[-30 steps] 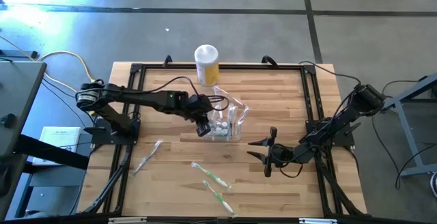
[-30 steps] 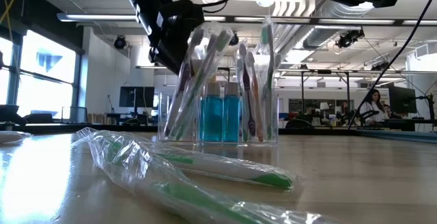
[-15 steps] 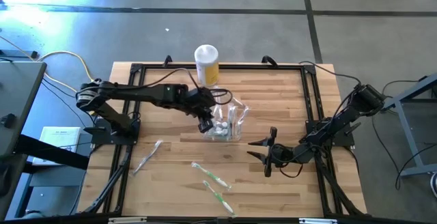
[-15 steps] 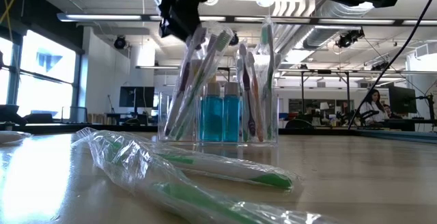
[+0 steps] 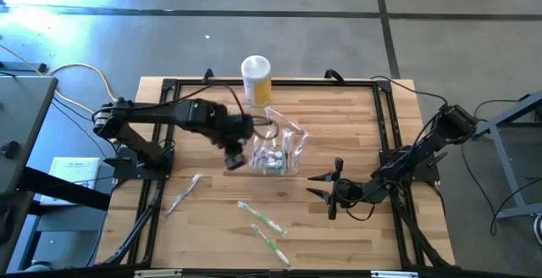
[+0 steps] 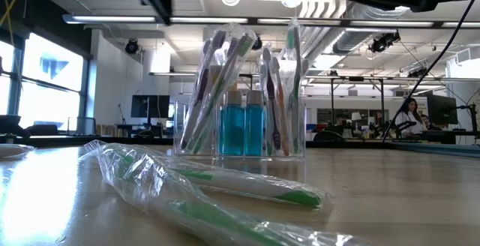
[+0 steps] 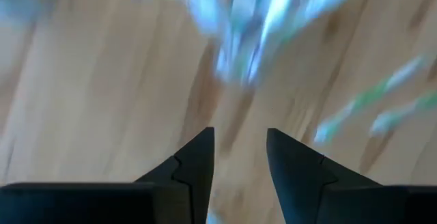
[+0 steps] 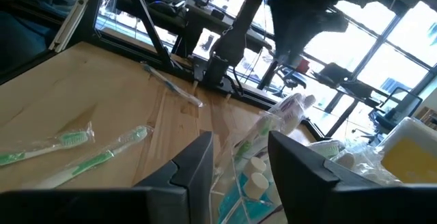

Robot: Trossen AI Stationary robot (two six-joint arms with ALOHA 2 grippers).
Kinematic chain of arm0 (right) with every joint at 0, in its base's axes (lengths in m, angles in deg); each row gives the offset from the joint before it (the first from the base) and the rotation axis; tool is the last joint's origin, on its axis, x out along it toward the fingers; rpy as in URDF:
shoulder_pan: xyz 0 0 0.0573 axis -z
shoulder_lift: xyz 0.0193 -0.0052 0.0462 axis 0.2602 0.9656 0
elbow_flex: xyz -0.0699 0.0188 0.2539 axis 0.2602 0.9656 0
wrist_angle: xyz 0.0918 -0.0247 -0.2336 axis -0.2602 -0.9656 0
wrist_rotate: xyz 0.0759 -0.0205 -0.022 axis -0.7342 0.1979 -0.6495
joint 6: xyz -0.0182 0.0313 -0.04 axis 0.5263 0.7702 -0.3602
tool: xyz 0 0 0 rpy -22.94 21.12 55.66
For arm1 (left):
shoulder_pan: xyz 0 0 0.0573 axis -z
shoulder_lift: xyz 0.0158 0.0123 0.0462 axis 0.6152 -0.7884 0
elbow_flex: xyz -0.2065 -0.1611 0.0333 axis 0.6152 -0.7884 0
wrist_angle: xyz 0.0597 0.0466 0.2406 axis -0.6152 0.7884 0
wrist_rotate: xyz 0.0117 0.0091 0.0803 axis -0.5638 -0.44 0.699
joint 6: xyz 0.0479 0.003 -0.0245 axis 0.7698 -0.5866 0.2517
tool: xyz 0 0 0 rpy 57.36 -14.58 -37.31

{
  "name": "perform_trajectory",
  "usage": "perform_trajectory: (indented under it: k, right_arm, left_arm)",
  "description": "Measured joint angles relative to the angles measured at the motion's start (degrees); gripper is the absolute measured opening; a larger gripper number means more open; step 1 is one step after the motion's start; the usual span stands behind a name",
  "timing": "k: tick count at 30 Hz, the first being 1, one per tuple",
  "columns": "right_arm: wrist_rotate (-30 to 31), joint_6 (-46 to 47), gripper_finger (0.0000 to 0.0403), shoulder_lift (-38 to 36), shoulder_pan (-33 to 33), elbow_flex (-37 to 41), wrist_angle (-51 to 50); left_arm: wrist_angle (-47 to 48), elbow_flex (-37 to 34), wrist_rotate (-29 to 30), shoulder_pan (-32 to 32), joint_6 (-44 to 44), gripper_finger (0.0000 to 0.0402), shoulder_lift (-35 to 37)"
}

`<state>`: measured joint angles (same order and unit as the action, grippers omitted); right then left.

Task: Pick & Place toothbrushing station
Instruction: Put the blue toothbrush into the transparent organizer

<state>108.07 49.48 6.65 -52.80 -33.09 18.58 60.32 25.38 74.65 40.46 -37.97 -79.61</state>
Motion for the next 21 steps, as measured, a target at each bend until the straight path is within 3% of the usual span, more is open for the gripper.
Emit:
perform_trajectory:
  k: [4,13,21]
  right_arm:
    - [0.00,0.00,0.0133,0.00,0.00,0.00,0.02]
    - [0.00,0.00,0.0133,0.00,0.00,0.00,0.53]
    - [0.00,0.02,0.0133,-0.02,0.00,0.00,0.55]
  left_arm:
    - [10.15,-0.43,0.43,4.60,-6.66,0.0129,0.05]
    - [2.90,-8.58,0.75,17.01,-8.55,0.0129,-0.04]
    - [5.16,-19.12,-4.30,17.42,-21.60,0.0129,0.57]
